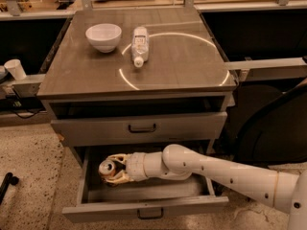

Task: Place orange can into middle drawer

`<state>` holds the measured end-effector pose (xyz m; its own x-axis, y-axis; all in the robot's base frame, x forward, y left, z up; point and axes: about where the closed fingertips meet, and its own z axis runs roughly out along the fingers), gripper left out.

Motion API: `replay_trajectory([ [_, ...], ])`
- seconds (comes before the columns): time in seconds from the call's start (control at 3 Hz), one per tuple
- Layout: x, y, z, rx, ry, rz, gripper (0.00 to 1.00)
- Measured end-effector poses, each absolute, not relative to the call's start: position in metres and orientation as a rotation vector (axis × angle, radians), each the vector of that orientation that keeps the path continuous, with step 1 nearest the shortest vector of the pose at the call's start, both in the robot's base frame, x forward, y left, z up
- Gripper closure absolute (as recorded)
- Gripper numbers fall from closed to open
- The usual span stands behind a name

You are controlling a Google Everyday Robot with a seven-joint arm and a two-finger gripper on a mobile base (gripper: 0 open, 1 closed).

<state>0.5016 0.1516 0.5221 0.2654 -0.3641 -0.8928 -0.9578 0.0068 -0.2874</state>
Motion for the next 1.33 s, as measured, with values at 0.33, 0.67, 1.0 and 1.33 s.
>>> replay_trajectory([
  [0.33,0.501,0.153,0.510,-1.543,1.280,0.759,1.00],
  [0.67,0.500,0.153,0.500,-1.556,1.282,0.743,1.00],
  [1.0,0.501,0.148,0.490,-1.547,1.311,0.711,1.00],
  [1.33,0.505,0.143,0.485,-1.525,1.330,0.699,1.00],
])
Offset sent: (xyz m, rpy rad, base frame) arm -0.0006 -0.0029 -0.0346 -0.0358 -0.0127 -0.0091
